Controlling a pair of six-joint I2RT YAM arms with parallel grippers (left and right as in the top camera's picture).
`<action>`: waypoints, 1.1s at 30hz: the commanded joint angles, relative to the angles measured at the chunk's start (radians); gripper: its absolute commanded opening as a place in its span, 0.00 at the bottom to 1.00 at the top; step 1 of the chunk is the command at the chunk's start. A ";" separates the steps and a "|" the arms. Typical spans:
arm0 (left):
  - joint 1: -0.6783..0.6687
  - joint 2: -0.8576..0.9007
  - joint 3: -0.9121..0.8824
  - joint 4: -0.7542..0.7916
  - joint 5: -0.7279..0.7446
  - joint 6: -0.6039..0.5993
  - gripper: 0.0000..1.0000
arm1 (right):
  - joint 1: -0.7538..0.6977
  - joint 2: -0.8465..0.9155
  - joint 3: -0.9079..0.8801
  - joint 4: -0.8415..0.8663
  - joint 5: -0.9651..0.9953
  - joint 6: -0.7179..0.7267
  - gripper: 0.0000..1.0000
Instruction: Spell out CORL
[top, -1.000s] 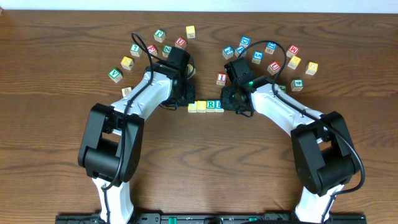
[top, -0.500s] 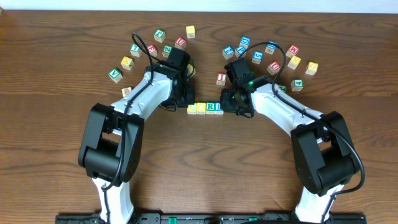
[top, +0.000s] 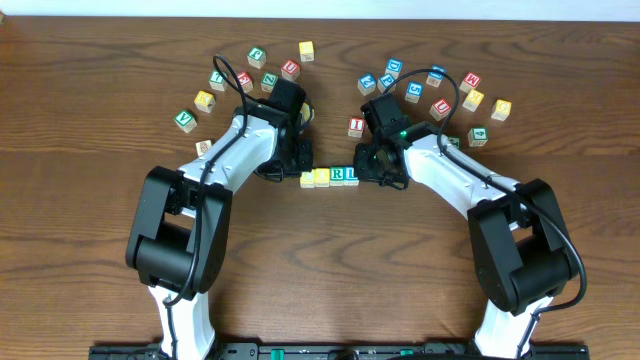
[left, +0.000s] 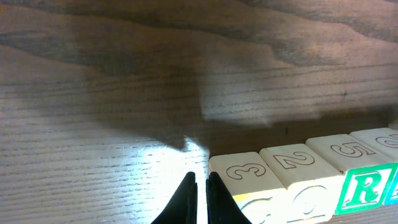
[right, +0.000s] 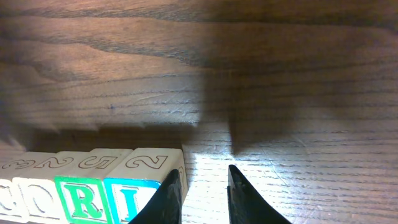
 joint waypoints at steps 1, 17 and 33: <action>-0.012 0.013 -0.004 -0.003 0.024 -0.010 0.08 | 0.006 0.010 -0.006 -0.001 -0.030 0.013 0.21; -0.011 0.013 -0.003 0.024 0.019 -0.019 0.08 | -0.008 0.008 -0.006 -0.001 -0.033 0.013 0.23; 0.086 -0.055 0.047 0.016 -0.041 0.004 0.08 | -0.122 -0.071 -0.006 -0.023 -0.029 -0.052 0.23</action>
